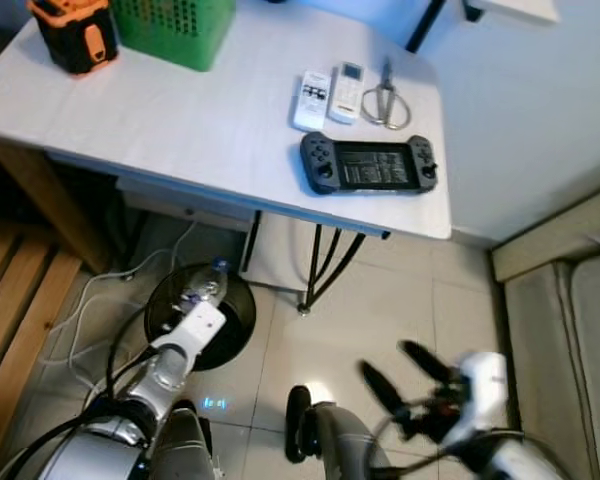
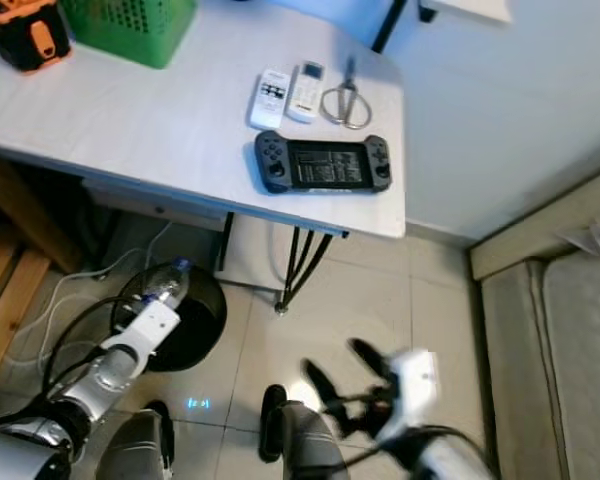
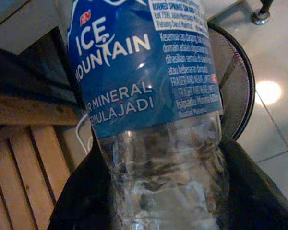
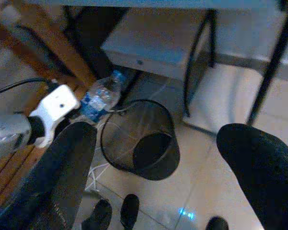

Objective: Clean up the room

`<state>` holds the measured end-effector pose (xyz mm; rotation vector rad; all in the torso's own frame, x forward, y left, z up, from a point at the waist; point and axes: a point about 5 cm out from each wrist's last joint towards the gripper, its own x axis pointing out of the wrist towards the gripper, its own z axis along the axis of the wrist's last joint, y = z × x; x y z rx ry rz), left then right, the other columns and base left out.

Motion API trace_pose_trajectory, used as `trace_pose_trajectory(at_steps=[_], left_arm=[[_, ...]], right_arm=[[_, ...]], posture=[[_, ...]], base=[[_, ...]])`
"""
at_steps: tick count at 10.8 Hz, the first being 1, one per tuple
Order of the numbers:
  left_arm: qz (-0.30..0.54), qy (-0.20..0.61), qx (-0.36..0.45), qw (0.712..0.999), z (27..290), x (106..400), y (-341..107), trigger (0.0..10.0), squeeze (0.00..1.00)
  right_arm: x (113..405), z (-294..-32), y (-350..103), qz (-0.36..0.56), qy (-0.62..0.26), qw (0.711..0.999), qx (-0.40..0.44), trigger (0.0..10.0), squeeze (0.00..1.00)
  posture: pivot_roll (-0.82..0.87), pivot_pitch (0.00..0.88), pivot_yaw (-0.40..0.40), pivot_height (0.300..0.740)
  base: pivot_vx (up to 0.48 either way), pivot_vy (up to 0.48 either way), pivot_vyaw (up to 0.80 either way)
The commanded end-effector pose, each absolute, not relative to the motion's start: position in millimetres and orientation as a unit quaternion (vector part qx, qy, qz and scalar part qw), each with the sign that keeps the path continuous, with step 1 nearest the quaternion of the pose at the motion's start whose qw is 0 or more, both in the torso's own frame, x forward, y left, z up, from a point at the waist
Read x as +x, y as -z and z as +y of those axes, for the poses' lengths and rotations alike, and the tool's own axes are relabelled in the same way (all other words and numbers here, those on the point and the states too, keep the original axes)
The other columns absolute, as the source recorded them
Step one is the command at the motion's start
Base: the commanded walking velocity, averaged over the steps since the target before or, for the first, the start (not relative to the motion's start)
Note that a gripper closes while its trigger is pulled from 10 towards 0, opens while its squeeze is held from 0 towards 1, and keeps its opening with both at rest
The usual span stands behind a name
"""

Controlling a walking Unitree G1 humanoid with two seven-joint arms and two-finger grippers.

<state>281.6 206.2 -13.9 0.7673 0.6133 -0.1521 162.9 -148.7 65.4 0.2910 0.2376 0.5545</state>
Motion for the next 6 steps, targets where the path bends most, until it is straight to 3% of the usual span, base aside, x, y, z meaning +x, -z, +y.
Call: trace_pose_trajectory(at_steps=[1,3,6], left_arm=[[0.287,0.095,0.374,0.877,197.6,282.0,14.9,10.0,0.0],[0.279,0.101,0.384,0.874,196.5,284.8,12.5,10.0,0.0],[0.278,0.105,0.385,0.874,194.6,288.2,10.1,10.0,0.0]], right_arm=[[168.0,-143.5,-78.0,0.107,-0.257,0.946,0.163,10.0,0.25],[165.6,-130.5,-92.1,0.13,-0.283,0.935,0.17,10.0,0.25],[140.5,-143.7,-80.8,0.205,-0.303,0.921,0.138,10.0,0.24]], posture=[[-0.14,0.32,-0.217,0.74],[-0.13,0.32,-0.218,0.74],[-0.14,0.324,-0.225,0.74]], base=[[0.0,0.0,0.0],[0.0,0.0,0.0],[0.0,0.0,0.0]])
